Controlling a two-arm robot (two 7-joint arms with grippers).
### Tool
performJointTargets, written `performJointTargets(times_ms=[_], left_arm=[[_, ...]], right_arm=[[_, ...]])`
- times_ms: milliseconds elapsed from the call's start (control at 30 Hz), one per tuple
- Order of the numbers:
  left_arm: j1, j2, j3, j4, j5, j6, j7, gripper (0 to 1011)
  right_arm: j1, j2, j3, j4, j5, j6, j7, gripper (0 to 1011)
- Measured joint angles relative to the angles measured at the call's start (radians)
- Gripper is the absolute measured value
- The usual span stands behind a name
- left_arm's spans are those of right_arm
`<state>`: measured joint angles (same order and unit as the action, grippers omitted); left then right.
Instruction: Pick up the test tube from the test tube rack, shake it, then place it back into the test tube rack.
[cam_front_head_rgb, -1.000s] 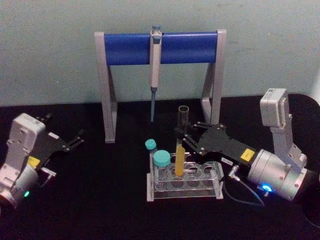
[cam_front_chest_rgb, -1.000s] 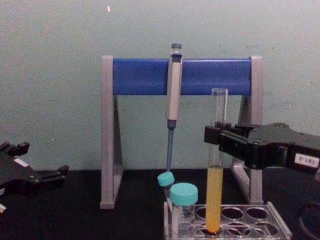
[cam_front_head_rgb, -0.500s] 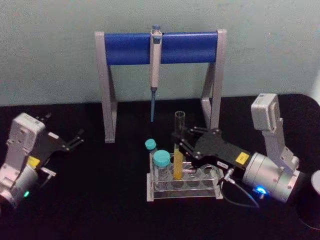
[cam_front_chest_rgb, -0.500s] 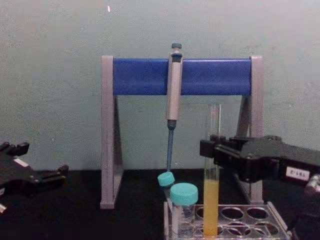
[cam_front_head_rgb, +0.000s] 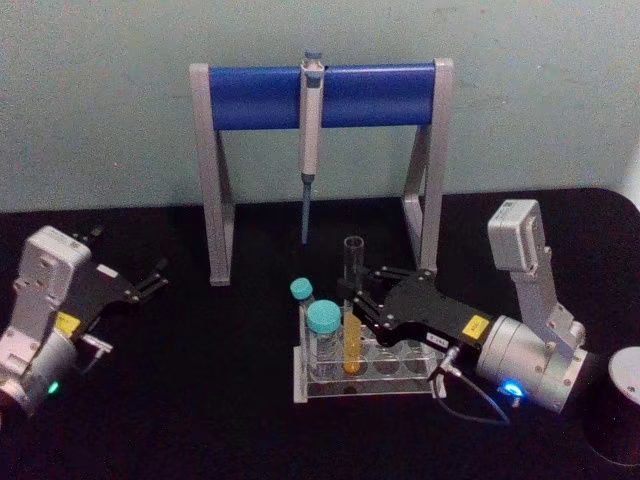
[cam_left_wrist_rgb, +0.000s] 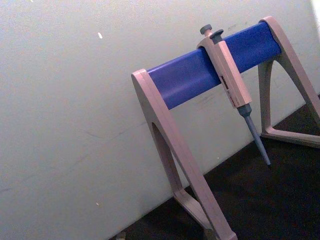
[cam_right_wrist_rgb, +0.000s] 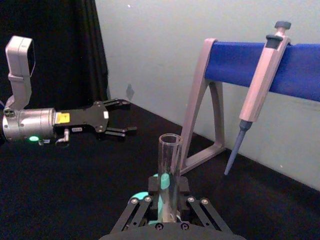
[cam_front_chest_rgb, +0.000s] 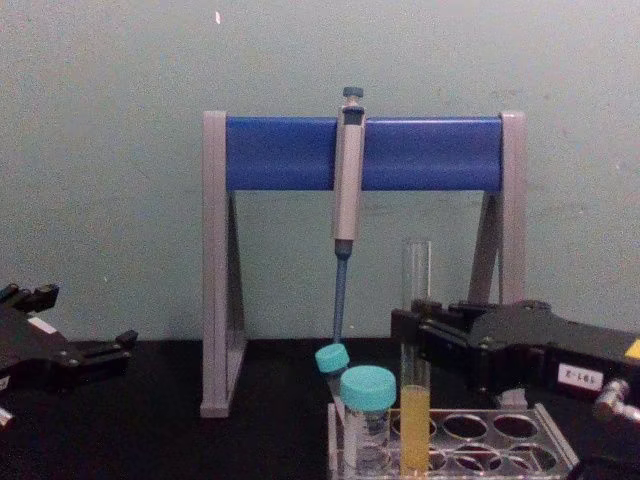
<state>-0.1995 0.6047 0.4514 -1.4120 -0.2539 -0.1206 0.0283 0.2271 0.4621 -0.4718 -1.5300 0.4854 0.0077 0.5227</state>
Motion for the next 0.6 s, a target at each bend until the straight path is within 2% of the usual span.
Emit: performJointTargets(times_ms=[600], left_arm=[[0.000, 0.000, 0.000, 0.000, 0.000, 0.000, 0.000, 1001]], right_arm=[[-0.001, -0.016, -0.008, 0.032, -0.008, 0.007, -0.001, 229]])
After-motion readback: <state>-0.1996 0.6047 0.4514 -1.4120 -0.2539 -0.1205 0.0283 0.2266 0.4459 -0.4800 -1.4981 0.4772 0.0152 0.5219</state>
